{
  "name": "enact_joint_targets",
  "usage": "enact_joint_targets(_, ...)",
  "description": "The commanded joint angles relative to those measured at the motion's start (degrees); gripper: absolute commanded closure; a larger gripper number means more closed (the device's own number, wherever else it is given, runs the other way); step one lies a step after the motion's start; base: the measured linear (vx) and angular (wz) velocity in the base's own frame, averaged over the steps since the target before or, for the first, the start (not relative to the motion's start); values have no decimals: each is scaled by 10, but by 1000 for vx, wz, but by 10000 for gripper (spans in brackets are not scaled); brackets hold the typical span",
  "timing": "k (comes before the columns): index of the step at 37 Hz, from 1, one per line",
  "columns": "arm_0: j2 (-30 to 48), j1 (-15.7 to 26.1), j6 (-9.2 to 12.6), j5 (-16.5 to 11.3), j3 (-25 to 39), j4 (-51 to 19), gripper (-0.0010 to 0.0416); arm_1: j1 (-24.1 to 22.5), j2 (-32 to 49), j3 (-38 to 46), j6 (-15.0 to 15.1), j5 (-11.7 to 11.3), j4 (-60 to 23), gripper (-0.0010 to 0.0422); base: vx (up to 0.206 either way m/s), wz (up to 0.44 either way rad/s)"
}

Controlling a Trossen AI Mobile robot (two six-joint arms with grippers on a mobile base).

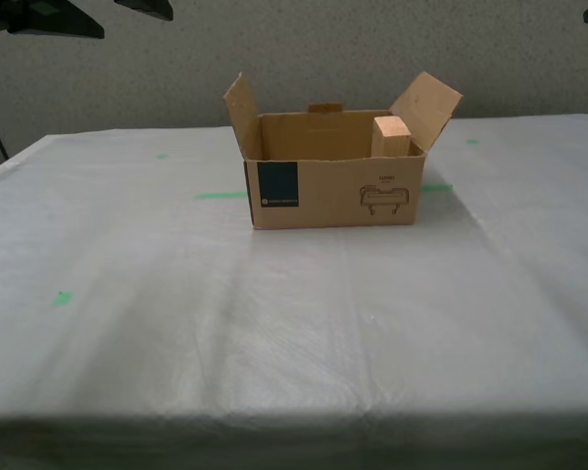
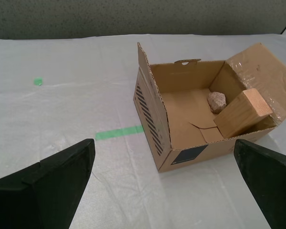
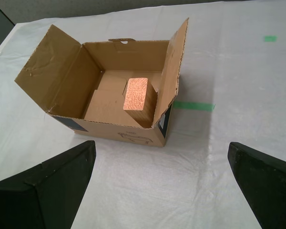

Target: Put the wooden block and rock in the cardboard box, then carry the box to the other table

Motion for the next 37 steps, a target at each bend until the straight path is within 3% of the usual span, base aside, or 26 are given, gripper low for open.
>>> enact_joint_targets(1,0,0,2,2,1,0,18,0,0,0,1,-1,1,12,0,0)
enact_joint_targets(37,0,0,2,2,1,0,19,0,0,0,1,-1,1,12,0,0)
